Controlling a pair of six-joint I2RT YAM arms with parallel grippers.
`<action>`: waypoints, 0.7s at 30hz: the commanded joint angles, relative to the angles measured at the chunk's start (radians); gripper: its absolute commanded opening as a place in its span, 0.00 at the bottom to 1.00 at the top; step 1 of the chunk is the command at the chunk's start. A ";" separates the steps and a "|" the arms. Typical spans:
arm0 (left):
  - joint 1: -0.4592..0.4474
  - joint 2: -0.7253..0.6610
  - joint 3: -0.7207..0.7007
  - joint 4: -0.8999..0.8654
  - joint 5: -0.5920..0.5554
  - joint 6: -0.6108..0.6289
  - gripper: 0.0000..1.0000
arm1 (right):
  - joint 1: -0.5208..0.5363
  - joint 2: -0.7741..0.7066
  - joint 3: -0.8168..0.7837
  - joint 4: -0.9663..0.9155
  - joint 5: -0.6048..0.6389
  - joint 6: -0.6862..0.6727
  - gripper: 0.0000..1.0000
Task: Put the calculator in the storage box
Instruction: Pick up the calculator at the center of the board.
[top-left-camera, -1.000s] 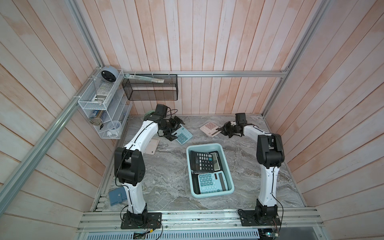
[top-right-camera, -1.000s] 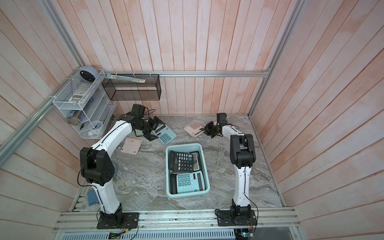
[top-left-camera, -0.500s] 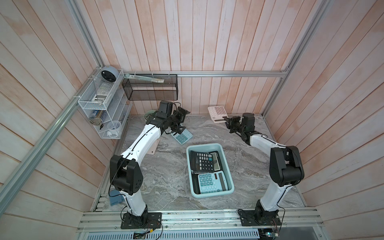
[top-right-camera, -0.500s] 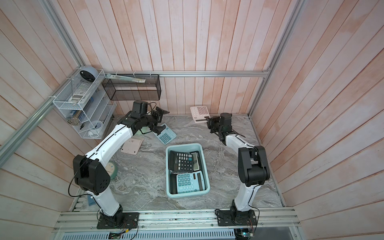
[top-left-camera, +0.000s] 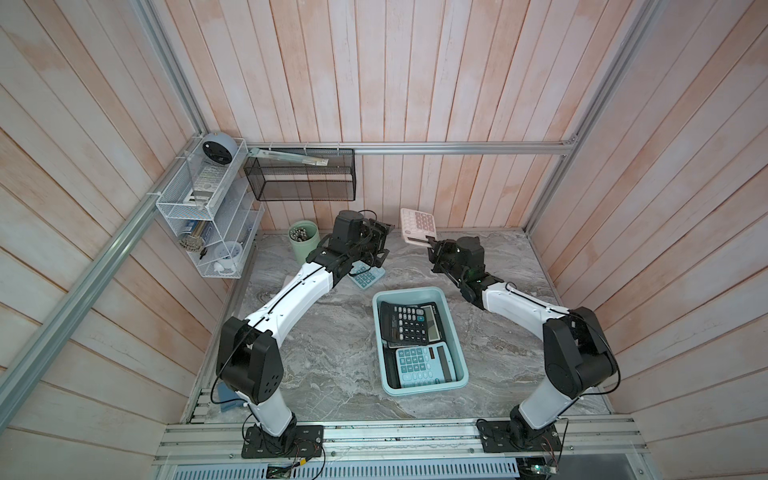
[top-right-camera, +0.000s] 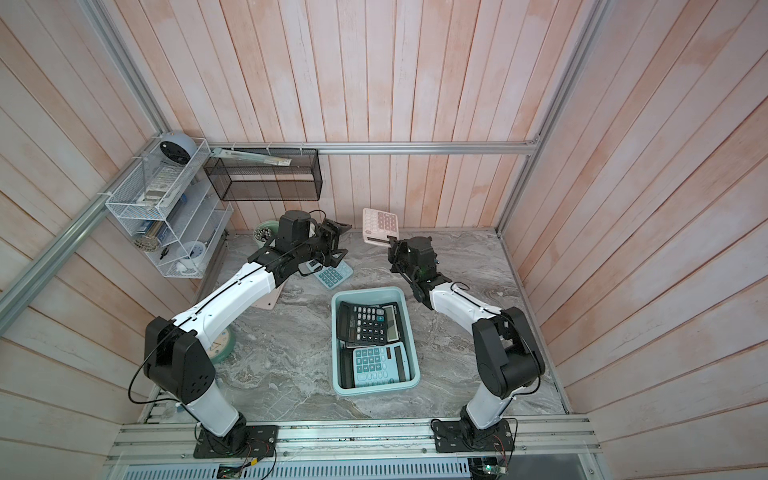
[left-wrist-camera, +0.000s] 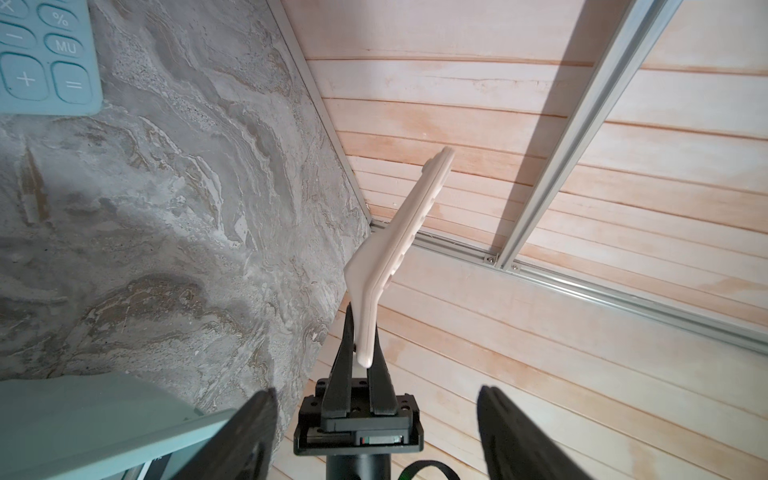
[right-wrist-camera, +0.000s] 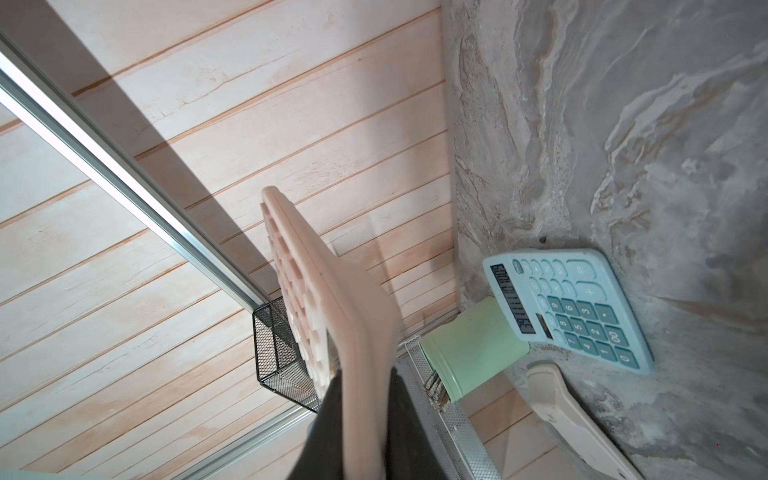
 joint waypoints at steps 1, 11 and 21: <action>-0.016 0.026 0.030 -0.026 -0.007 0.073 0.72 | 0.039 -0.008 0.020 0.022 0.087 0.105 0.00; -0.030 0.050 0.067 -0.166 -0.031 0.192 0.71 | 0.109 -0.002 0.115 -0.099 0.098 0.156 0.00; -0.033 0.069 0.091 -0.160 -0.017 0.167 0.40 | 0.155 -0.009 0.118 -0.119 0.097 0.145 0.00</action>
